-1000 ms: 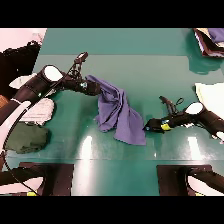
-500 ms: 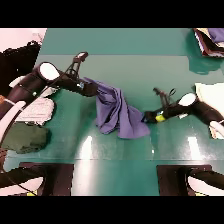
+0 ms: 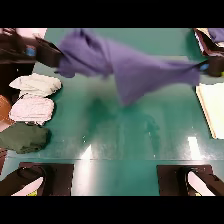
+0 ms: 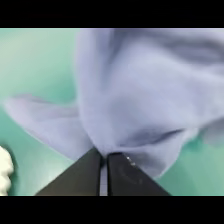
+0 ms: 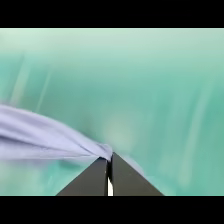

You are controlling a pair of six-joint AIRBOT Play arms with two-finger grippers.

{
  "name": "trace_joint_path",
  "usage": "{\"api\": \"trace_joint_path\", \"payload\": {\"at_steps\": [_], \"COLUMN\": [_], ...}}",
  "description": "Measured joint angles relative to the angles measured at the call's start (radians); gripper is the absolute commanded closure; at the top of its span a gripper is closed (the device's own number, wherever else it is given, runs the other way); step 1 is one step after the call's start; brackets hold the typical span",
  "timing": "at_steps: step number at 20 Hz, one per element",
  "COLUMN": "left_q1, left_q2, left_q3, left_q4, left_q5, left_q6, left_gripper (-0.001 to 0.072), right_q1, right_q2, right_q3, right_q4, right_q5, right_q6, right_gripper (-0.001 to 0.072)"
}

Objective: Fold the shirts.

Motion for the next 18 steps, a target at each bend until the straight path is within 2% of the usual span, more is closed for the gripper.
{"api": "trace_joint_path", "payload": {"at_steps": [9, 13, 18], "left_q1": [0.000, 0.000, 0.002], "left_q2": [0.073, 0.076, 0.060], "left_q3": [0.159, 0.169, 0.047], "left_q4": [0.036, 0.035, 0.002], "left_q5": [-0.033, -0.058, -0.199], "left_q6": [0.039, 0.043, 0.042], "left_gripper": [0.0679, 0.0680, 0.0680], "right_q1": [-0.144, -0.154, -0.060], "right_q2": [0.104, 0.061, -0.042], "right_q3": [0.289, 0.355, 0.367], "right_q4": [-0.014, -0.017, -0.047], "right_q5": [0.042, 0.095, 0.218], "right_q6": [-0.024, -0.029, -0.029], "right_gripper": [0.0699, 0.0699, 0.0699]}}
